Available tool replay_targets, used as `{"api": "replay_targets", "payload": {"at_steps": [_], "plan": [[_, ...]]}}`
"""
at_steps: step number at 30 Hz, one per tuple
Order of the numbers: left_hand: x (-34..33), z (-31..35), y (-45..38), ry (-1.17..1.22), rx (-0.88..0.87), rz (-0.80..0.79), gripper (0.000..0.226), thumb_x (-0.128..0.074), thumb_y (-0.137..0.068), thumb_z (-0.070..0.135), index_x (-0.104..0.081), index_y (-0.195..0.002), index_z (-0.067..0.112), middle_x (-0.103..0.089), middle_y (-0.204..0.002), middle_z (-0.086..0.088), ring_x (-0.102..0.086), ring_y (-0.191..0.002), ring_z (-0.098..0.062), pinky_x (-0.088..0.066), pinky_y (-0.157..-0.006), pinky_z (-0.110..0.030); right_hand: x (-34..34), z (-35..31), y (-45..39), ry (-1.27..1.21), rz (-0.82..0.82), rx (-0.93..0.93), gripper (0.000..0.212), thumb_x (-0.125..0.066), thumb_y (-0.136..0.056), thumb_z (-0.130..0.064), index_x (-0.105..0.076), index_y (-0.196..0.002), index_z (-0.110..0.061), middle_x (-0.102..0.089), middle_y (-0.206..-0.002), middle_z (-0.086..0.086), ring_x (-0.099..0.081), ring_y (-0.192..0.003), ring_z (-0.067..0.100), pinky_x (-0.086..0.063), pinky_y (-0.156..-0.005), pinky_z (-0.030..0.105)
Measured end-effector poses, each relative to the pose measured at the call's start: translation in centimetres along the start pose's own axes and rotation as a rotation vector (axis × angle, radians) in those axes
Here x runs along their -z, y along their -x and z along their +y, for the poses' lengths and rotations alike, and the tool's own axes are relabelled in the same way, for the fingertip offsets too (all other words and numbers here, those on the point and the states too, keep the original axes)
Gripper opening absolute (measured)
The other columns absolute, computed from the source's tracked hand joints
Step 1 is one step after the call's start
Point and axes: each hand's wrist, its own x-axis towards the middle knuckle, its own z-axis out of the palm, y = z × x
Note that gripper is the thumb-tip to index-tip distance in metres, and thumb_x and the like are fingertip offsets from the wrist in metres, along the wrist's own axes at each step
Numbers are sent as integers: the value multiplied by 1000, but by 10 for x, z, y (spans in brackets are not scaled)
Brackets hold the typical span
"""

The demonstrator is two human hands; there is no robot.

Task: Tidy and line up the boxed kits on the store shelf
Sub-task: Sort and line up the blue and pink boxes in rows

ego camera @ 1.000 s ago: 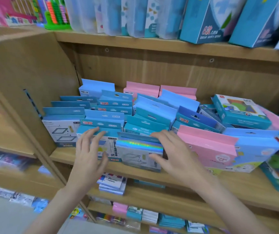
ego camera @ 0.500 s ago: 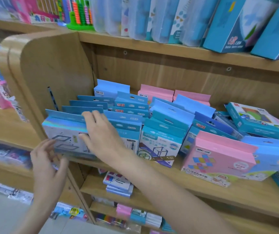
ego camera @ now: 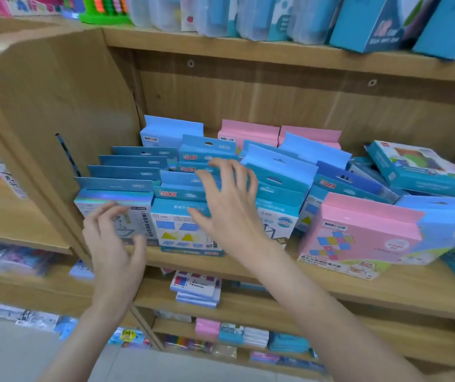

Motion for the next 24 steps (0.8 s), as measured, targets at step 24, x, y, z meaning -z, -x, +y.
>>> {"api": "replay_targets", "payload": {"at_steps": [24], "plan": [[-196,256,70,146,-575,-210,39,-49,-74,7,-45,-113,10,-47,-123,-12,-43,-109,-30,-28,-96,-36,198,362,186,46,-196,-562,67,-74,-76,-18,-39,-132,-5,-54,-121,20,-53,-109,38,-42,-85,42]]}}
